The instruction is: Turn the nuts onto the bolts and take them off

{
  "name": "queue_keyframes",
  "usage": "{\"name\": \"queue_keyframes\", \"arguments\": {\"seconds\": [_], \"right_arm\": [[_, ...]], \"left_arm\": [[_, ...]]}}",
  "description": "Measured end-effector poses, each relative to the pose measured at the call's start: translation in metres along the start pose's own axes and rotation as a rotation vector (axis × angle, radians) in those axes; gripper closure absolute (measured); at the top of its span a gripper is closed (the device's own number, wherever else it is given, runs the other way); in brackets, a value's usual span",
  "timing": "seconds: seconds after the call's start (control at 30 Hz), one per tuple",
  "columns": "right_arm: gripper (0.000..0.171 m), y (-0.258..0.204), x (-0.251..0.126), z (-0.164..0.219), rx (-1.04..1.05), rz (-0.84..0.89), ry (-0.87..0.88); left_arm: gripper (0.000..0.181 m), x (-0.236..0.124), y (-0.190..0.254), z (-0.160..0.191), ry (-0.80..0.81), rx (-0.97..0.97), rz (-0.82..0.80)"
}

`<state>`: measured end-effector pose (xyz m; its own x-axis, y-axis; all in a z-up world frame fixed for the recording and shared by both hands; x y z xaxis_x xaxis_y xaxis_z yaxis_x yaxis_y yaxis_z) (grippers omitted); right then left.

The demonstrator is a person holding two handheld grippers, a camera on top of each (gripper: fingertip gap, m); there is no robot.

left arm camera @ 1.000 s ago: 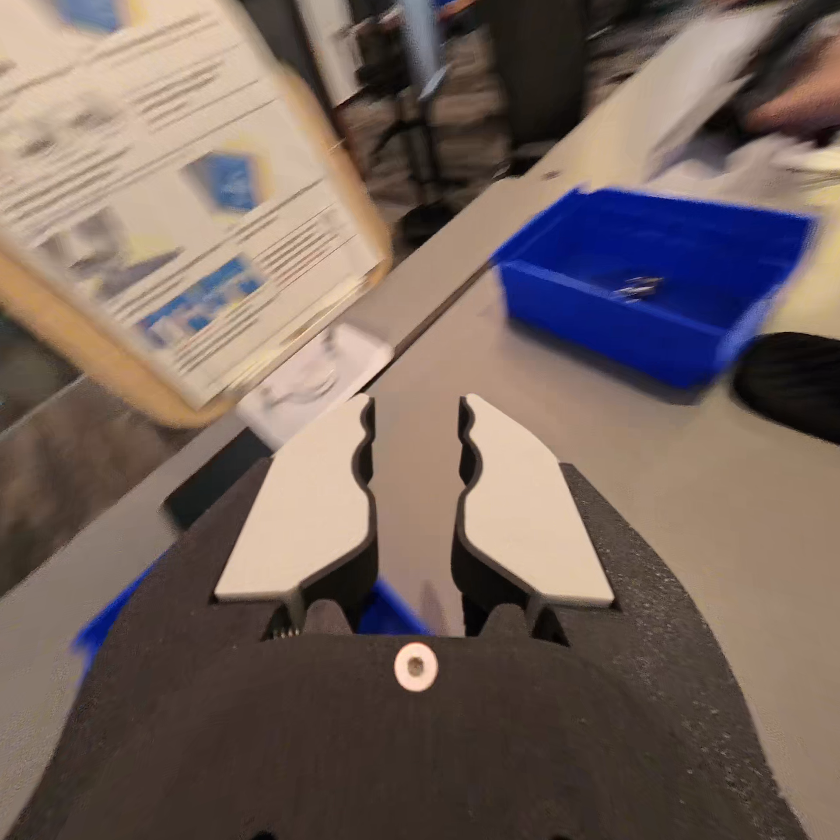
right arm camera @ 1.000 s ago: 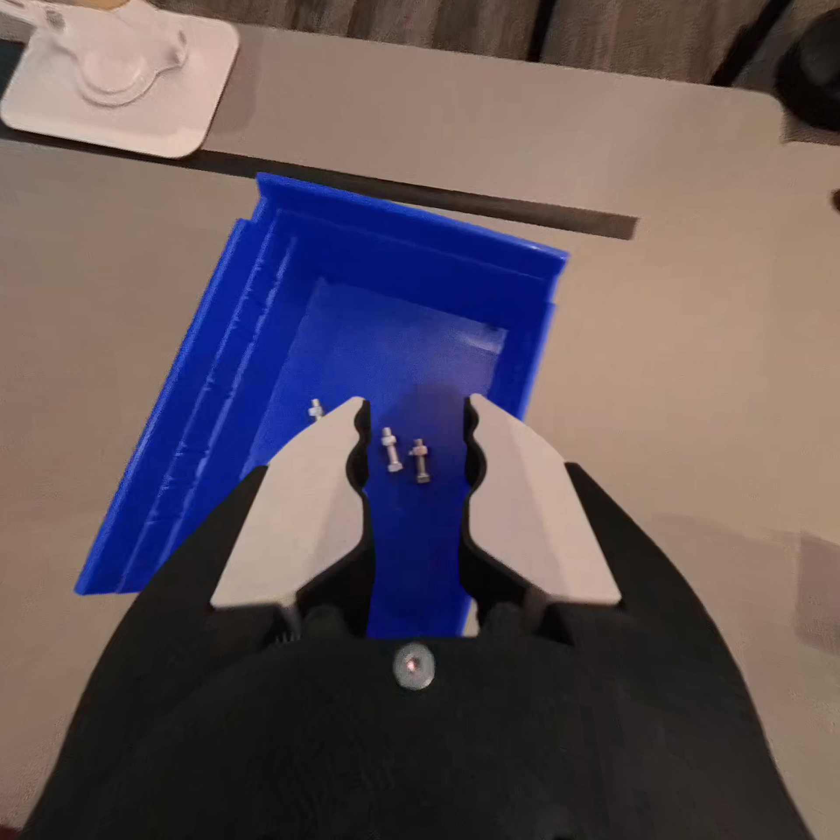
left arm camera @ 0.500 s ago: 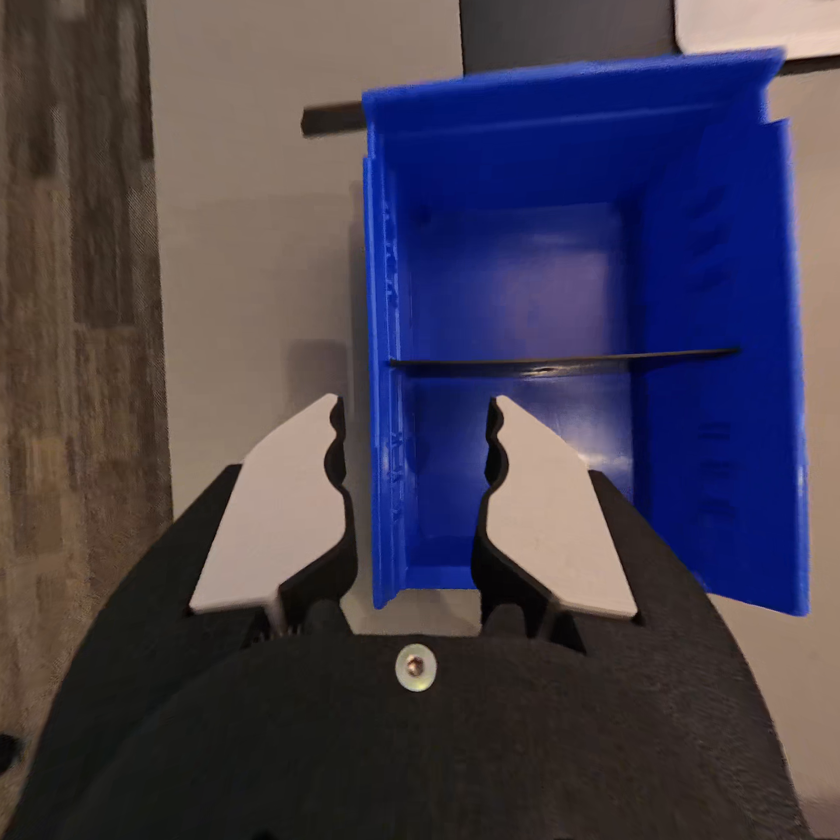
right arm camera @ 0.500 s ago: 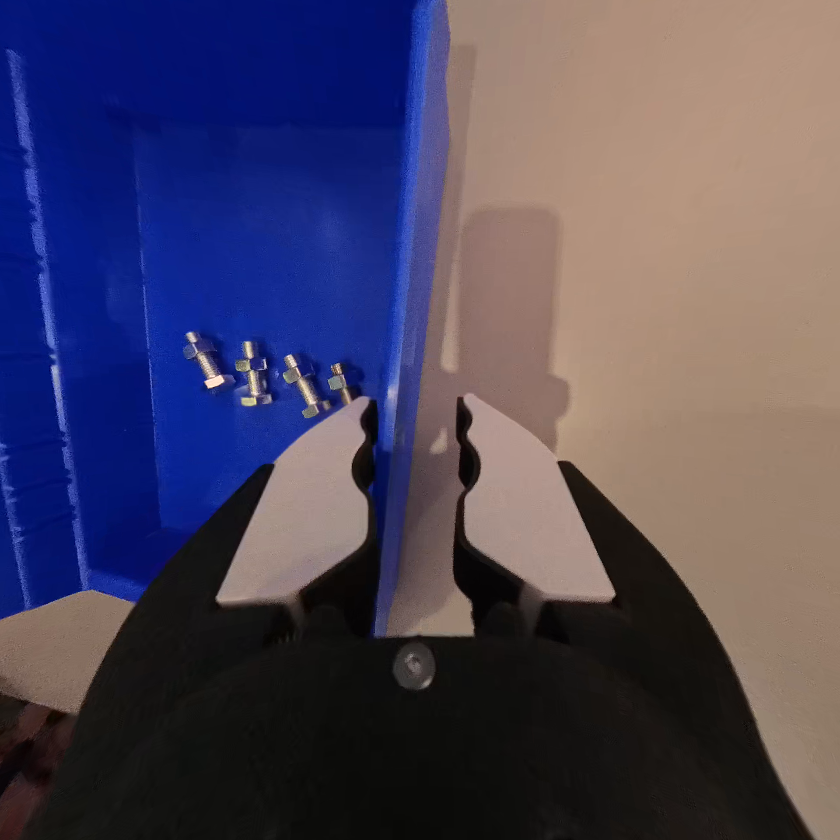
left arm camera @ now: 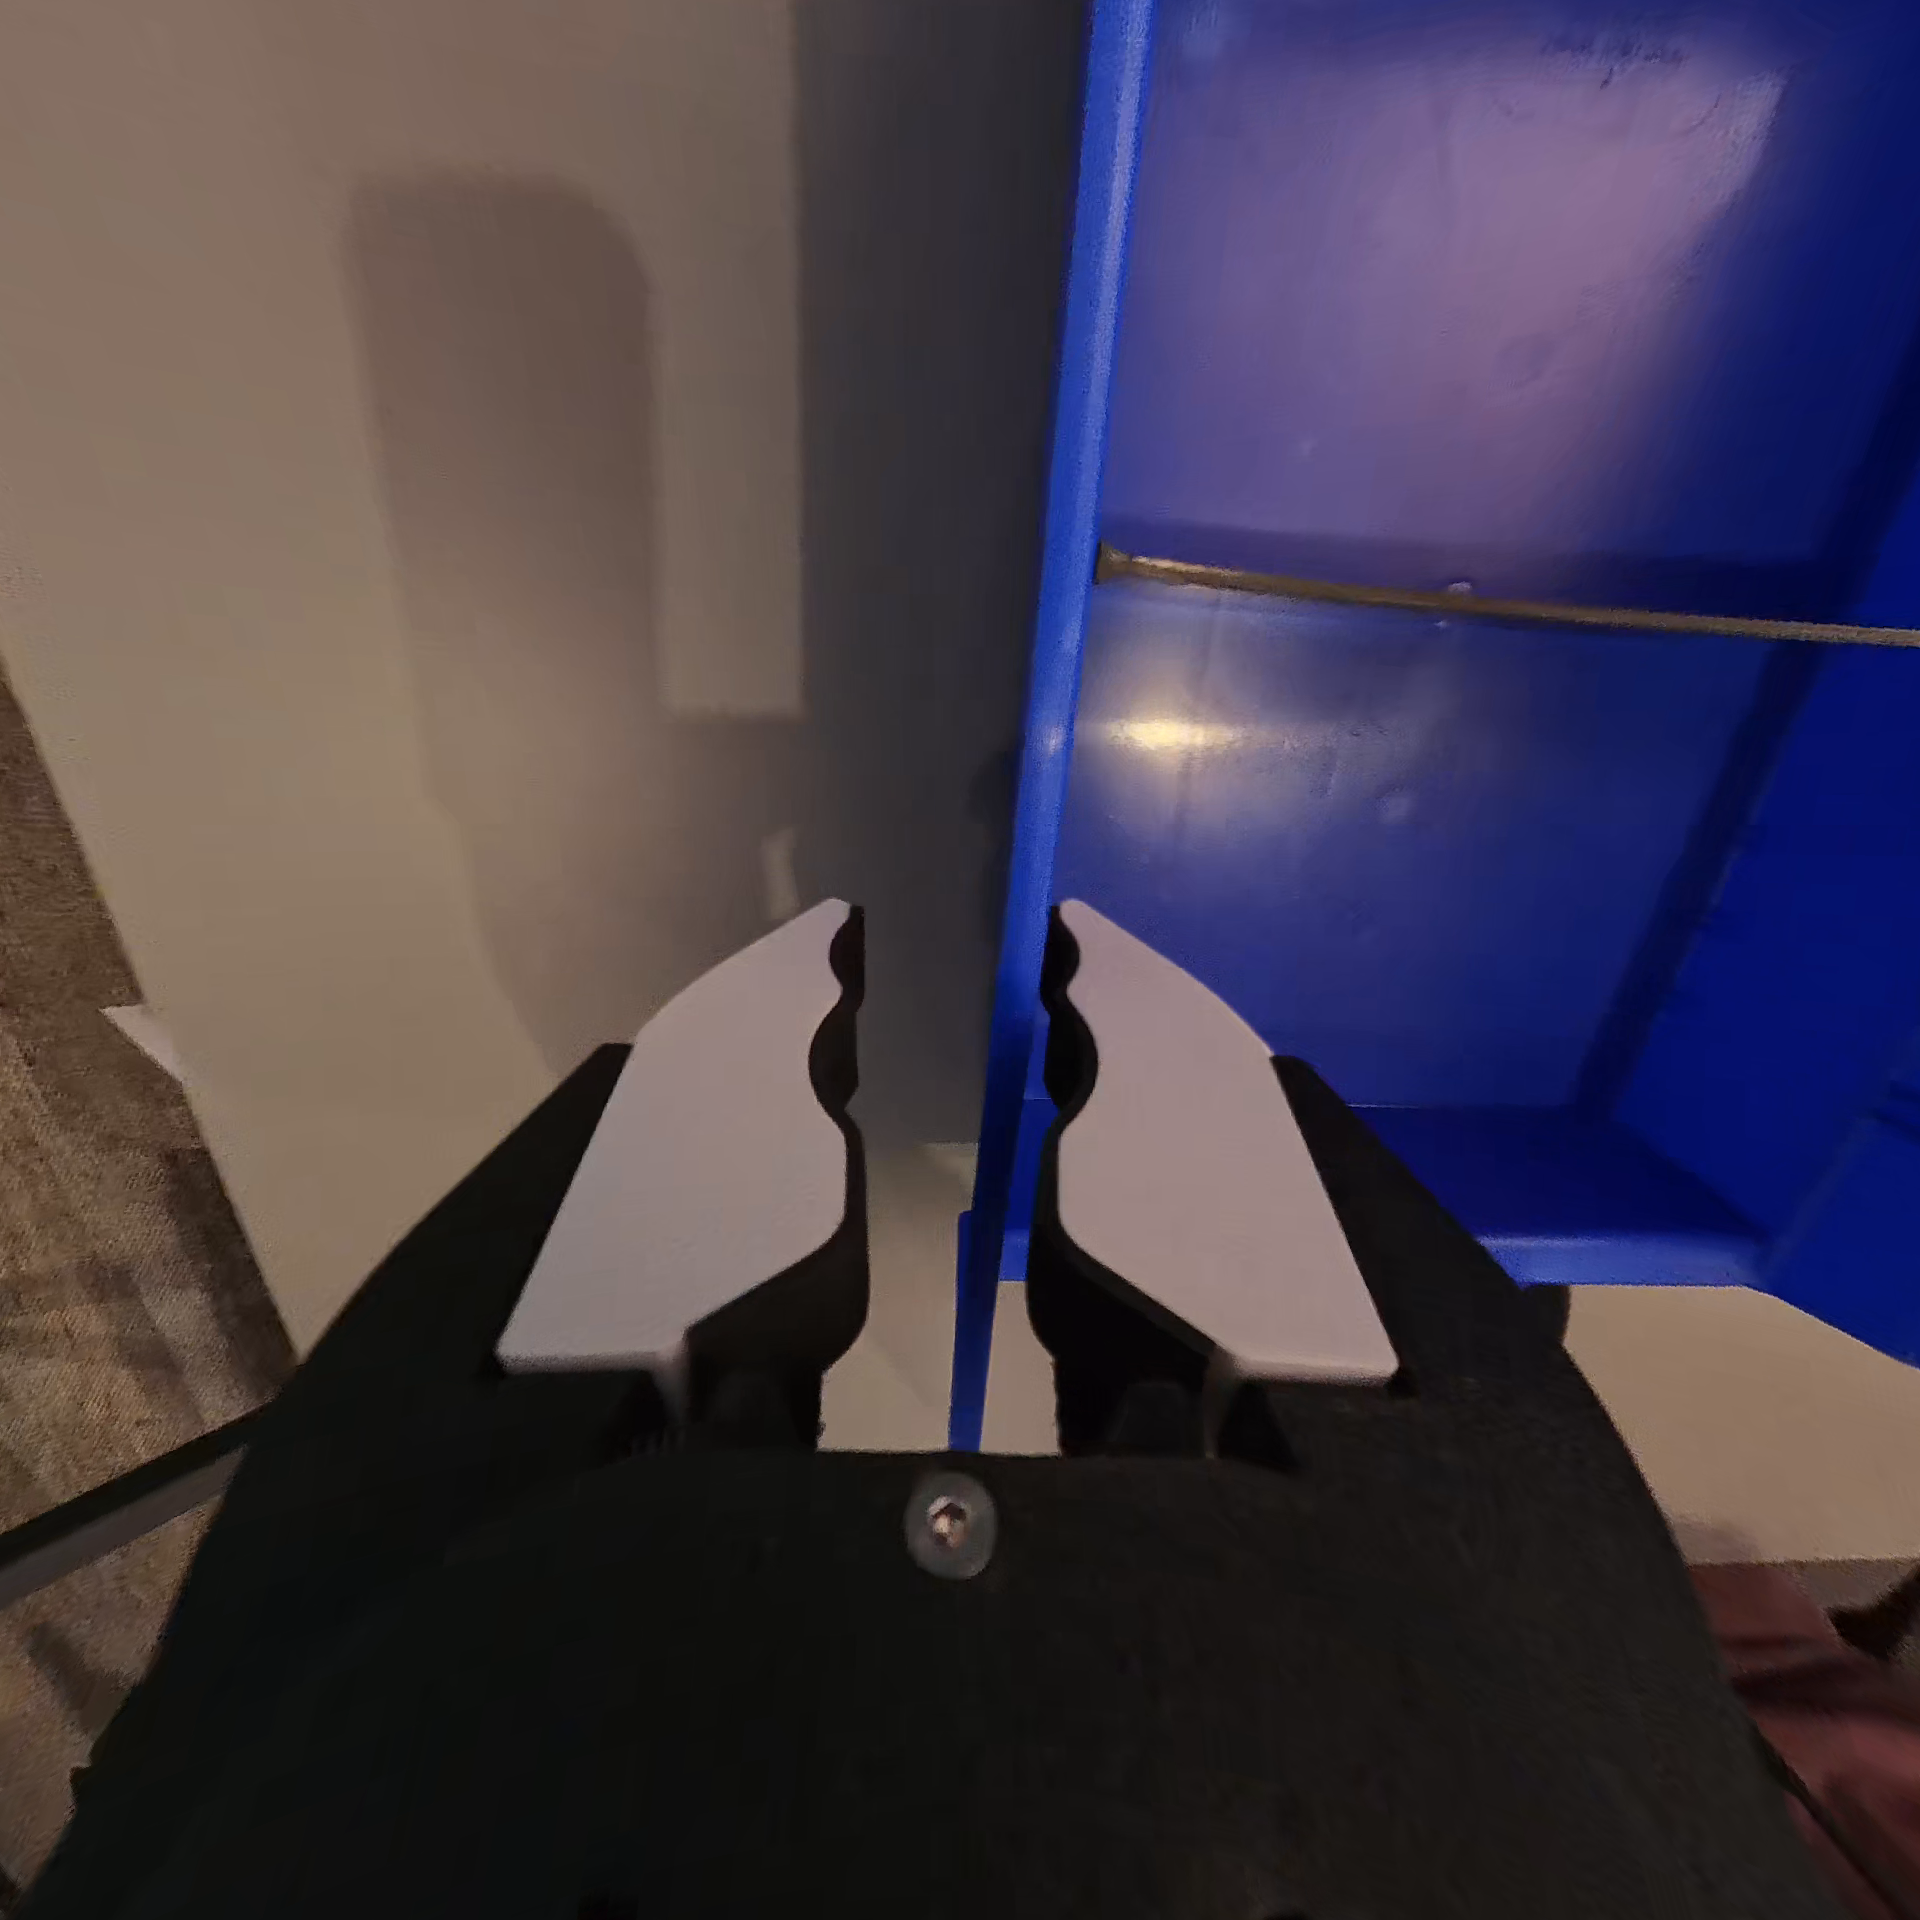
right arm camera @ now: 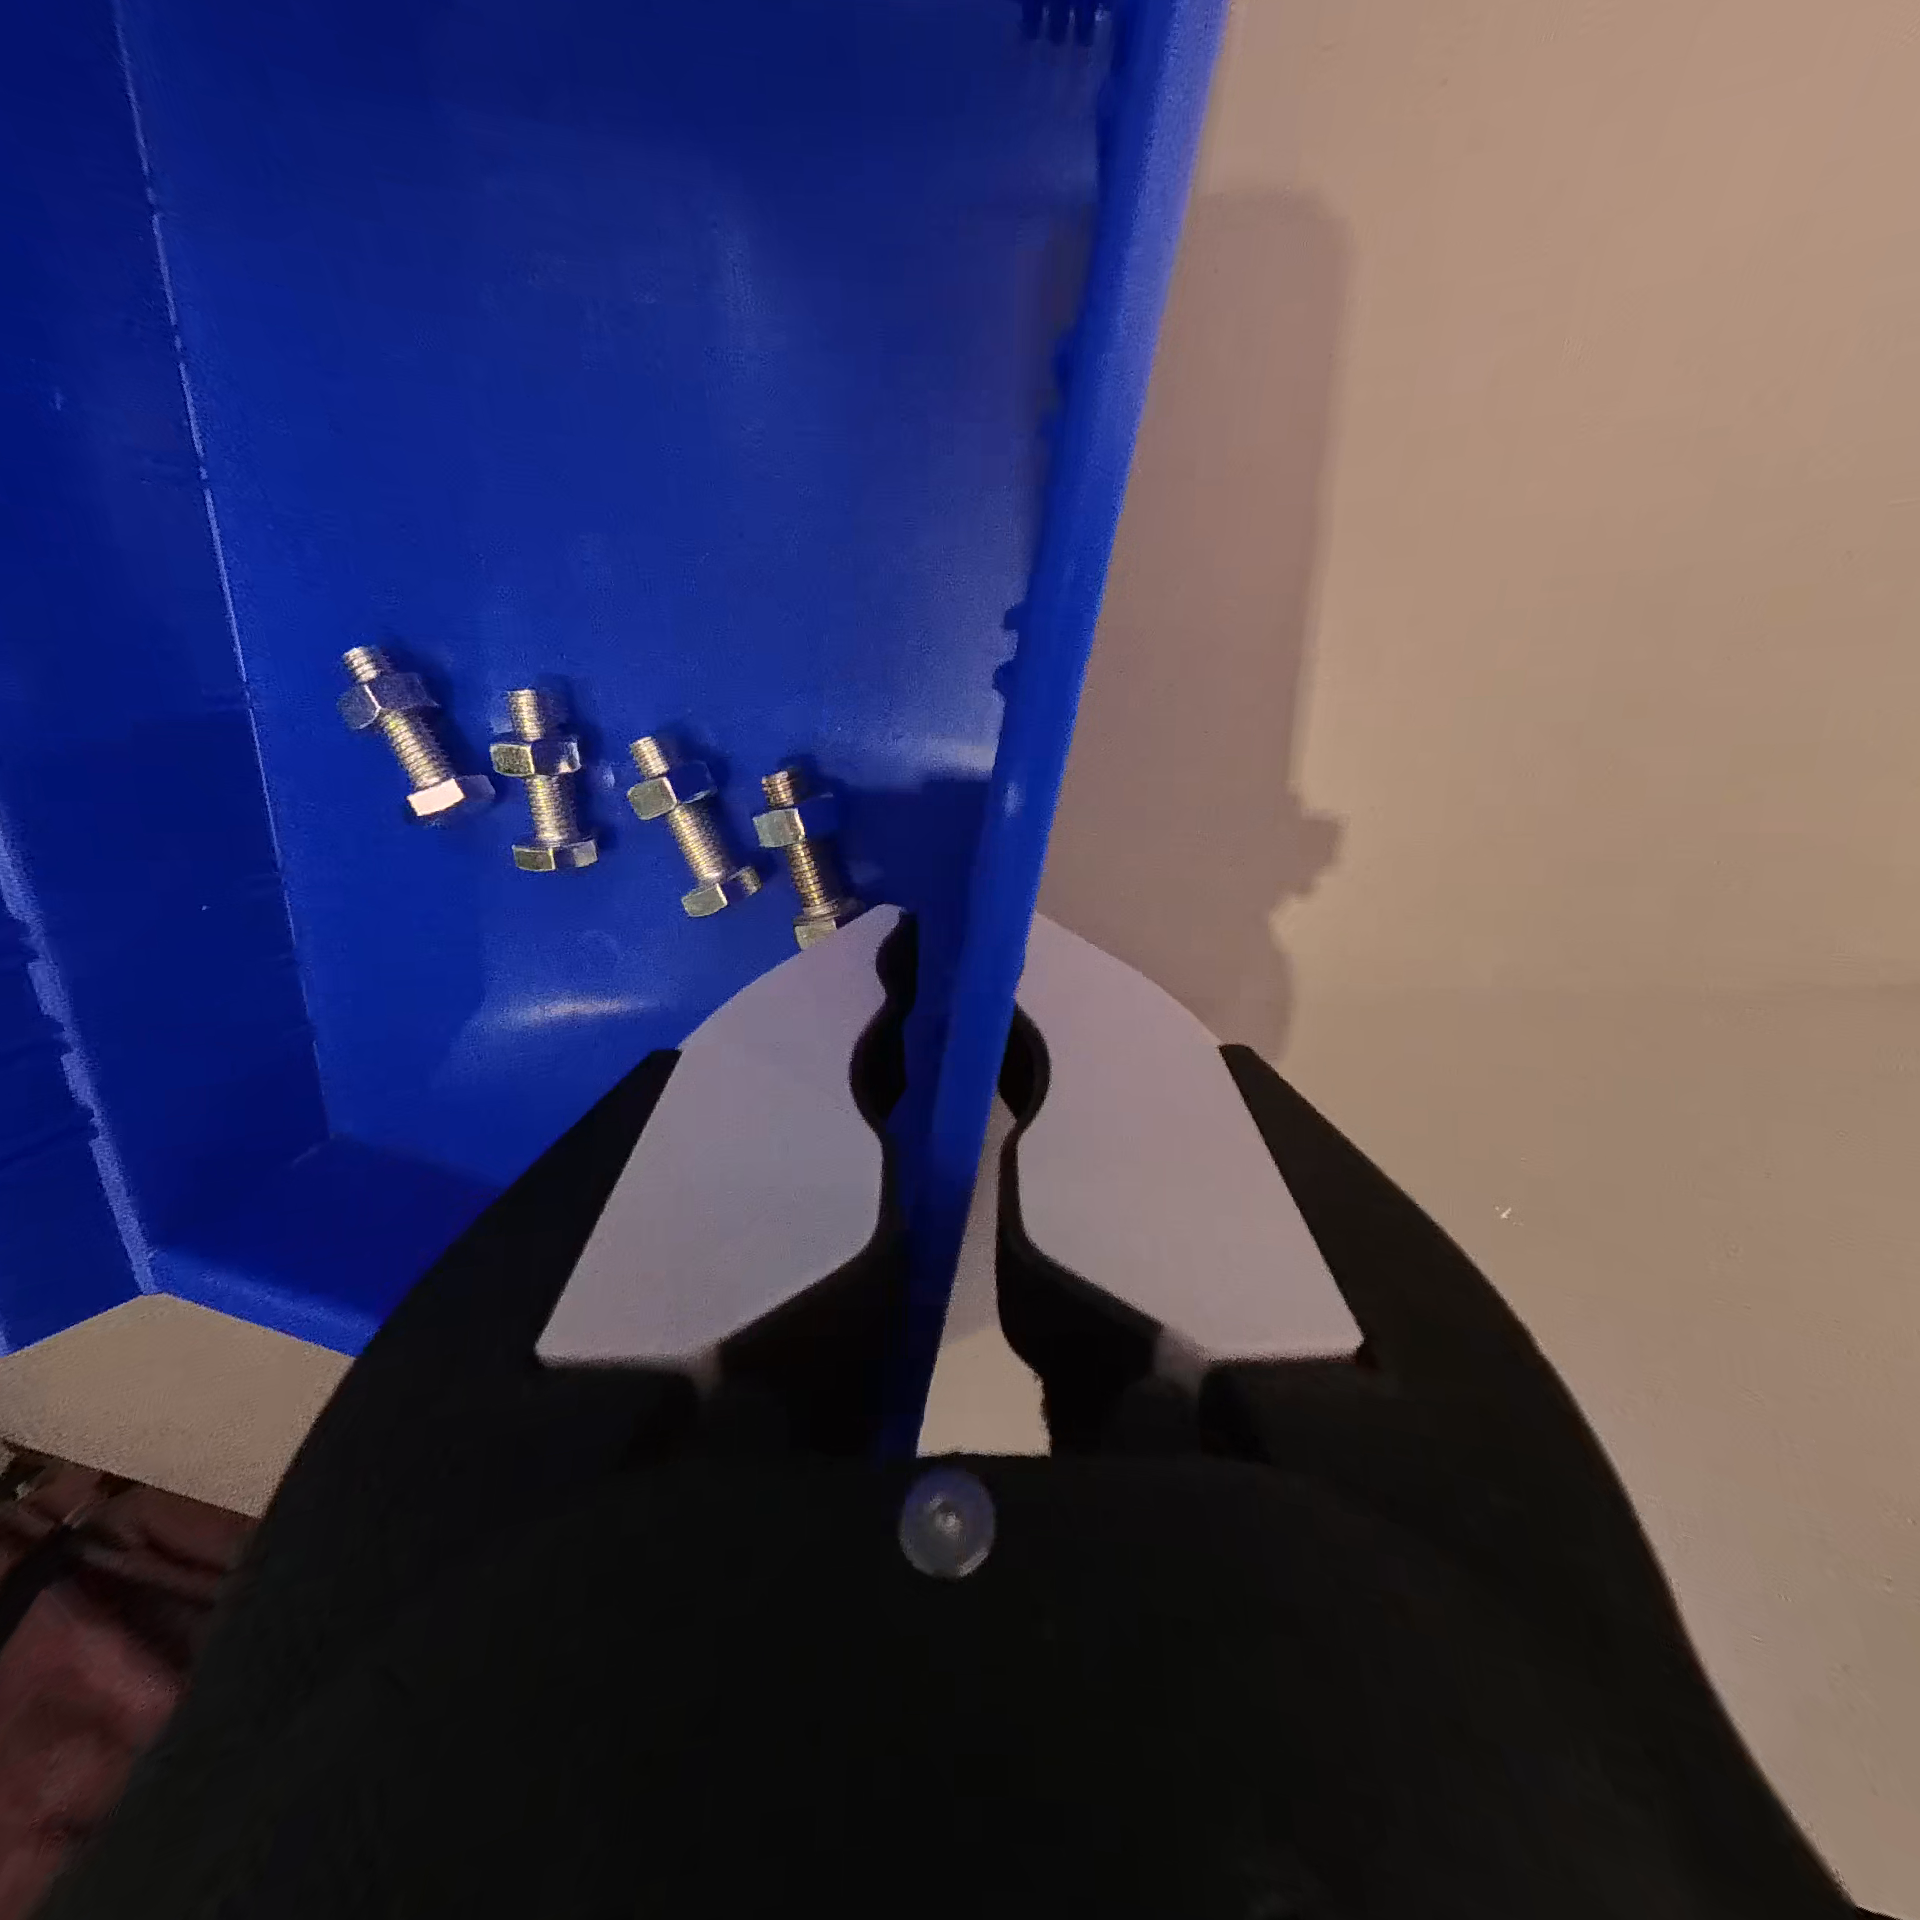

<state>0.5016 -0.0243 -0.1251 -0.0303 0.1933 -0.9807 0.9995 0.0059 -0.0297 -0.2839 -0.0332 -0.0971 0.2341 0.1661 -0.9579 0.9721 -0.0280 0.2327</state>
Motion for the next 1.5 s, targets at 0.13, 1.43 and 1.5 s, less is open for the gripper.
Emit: {"name": "queue_keyframes", "arguments": {"seconds": [0.13, 1.43, 1.5], "right_arm": [[0.157, -0.001, 0.0, 0.0, -0.008, 0.001, -0.005], [0.163, -0.12, 0.009, -0.012, -0.219, 0.015, -0.201], [0.161, -0.12, 0.014, -0.008, -0.229, 0.017, -0.241]], "left_arm": [[0.174, 0.013, 0.012, 0.003, -0.062, -0.005, 0.087], [0.121, 0.024, 0.269, -0.045, 0.248, 0.749, -0.172], [0.12, -0.001, 0.282, -0.053, 0.394, 0.777, -0.189]]}}
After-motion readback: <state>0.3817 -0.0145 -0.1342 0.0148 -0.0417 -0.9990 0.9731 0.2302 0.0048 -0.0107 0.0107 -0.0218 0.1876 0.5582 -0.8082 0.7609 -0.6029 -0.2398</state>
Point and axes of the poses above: each gripper's, where its closed fingertips meet, x out along the fingers, z out of its underside, y = z × x across the jaws, the point moved 1 cm from there along -x, back along the fingers, and after that the axes turned 11 degrees about z, right-handed, at the moved point
